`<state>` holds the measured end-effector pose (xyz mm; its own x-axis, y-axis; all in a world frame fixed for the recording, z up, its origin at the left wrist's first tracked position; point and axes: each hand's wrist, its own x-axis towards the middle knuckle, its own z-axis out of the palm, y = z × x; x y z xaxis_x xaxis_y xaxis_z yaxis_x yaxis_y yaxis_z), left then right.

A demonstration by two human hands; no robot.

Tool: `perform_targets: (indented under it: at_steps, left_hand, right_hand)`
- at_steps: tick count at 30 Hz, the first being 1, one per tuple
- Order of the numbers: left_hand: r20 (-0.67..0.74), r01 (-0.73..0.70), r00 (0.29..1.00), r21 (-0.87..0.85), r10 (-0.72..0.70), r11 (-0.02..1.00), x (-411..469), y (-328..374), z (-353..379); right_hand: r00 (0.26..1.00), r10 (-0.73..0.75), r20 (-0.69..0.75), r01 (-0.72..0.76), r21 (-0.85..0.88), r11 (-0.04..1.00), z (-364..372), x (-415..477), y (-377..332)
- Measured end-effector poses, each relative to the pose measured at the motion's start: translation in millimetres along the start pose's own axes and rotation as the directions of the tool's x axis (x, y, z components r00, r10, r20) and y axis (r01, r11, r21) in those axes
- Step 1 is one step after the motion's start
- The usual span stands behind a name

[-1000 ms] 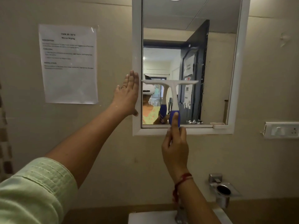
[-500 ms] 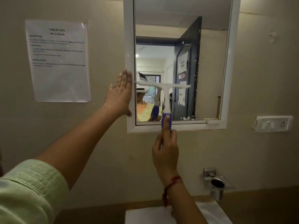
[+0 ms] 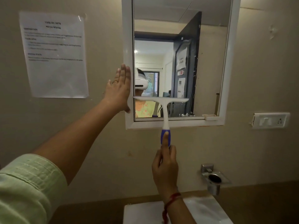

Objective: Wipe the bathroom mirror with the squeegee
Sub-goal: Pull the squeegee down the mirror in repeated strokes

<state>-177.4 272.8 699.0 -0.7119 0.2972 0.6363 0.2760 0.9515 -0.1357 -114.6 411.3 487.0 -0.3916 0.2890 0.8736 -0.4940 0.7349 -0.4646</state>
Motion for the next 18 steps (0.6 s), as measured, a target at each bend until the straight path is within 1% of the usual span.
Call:
perform_targets:
  at_steps: [3,6,9,13,14,18]
  left_hand:
    - [-0.003,0.004,1.000,-0.003,-0.004,1.000,-0.9,1.1,-0.9]
    - [0.004,0.004,1.000,-0.005,-0.004,1.000,-1.7,2.2,-2.3]
    - [0.010,0.007,1.000,-0.007,-0.007,1.000,-1.8,2.3,-2.6]
    - [0.008,-0.001,1.000,-0.013,0.001,1.000,-1.9,1.7,-3.3]
    - [0.006,-0.003,1.000,-0.012,0.003,1.000,-1.9,1.1,-2.7]
    - [-0.010,-0.005,1.000,-0.014,0.005,1.000,-1.8,-0.6,-0.4]
  right_hand:
    - [0.998,-0.029,-0.056,0.027,-0.032,0.999,-2.9,33.6,-11.0]
    - [0.999,-0.034,-0.036,0.033,-0.010,0.999,-3.0,38.1,-13.3]
    - [1.000,-0.009,0.006,0.010,-0.012,1.000,-1.5,8.1,-3.3]
    - [0.993,0.045,0.105,-0.048,0.025,0.999,-4.8,-35.6,7.9]
    - [0.994,0.048,0.100,-0.051,0.023,0.998,-6.0,-33.7,6.6]
    - [1.000,0.031,0.004,-0.030,-0.026,0.999,-7.9,11.2,-6.4]
